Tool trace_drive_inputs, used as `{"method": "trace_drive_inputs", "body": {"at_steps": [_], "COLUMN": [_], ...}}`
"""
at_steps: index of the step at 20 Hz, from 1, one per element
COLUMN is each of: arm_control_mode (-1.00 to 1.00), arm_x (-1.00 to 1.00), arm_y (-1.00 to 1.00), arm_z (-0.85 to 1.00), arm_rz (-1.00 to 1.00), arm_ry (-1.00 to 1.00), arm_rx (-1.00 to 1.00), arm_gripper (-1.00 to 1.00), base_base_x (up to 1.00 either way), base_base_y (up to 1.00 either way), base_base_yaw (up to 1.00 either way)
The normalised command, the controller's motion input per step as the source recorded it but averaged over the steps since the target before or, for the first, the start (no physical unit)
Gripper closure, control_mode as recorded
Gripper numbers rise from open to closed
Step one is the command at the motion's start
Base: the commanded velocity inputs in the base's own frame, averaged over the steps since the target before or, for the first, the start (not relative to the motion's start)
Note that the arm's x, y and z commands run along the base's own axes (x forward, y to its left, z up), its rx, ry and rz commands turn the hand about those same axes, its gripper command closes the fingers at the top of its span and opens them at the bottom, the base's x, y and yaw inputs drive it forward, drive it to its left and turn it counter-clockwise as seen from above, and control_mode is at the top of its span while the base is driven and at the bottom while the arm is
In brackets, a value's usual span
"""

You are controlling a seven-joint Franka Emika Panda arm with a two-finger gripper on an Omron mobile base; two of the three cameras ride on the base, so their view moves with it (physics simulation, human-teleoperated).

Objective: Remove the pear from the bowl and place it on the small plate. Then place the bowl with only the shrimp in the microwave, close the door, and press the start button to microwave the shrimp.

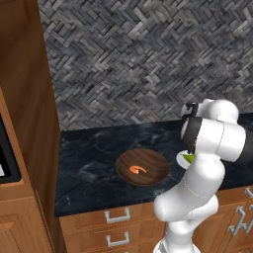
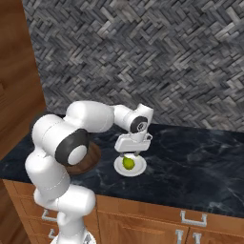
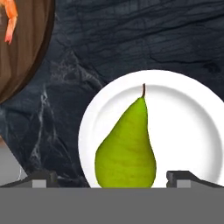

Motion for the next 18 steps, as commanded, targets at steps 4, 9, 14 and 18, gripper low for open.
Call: {"method": "trace_drive_inputs", "body": {"at_steps": [4, 9, 14, 18], "arm_control_mode": [-1.00, -1.00, -1.00, -1.00], "arm_x": [0.00, -0.65, -0.81, -0.42], "arm_y": [0.00, 0.36, 1.00, 0.92], "arm_z": [-0.06, 0.66, 0.10, -0.12], "arm_rz": [0.00, 0.00, -0.26, -0.30], "arm_ry": [0.00, -0.11, -0.05, 0.01], "arm_rx": [0.00, 0.00, 0.10, 0.22], "arm_gripper": [-1.00, -1.00, -1.00, -1.00], "base_base_x": [0.00, 0.00, 0.00, 0.00], "base_base_y": [0.00, 0.00, 0.00, 0.00], "base_base_yaw": [0.00, 0.00, 0.00, 0.00]}}
